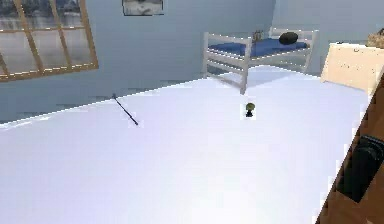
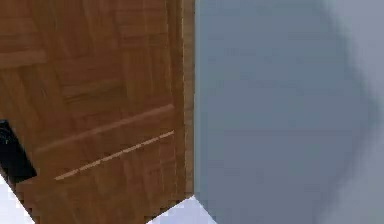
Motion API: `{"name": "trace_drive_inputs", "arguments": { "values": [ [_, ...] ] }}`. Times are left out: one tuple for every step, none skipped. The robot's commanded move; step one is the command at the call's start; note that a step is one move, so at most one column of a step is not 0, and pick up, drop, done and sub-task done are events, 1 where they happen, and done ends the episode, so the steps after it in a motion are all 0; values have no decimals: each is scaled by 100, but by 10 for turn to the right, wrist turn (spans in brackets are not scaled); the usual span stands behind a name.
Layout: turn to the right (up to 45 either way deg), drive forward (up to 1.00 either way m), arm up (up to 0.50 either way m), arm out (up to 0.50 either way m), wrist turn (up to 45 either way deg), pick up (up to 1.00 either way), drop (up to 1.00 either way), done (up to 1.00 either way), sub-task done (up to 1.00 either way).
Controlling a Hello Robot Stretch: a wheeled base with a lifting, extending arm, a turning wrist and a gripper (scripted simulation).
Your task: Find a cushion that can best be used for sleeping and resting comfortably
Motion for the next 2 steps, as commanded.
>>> {"name": "trace_drive_inputs", "arguments": {
  "values": [
    [0,90,0,0,0,0,0,0,0],
    [450,0,0,0,0,0,0,0,0]
  ]
}}
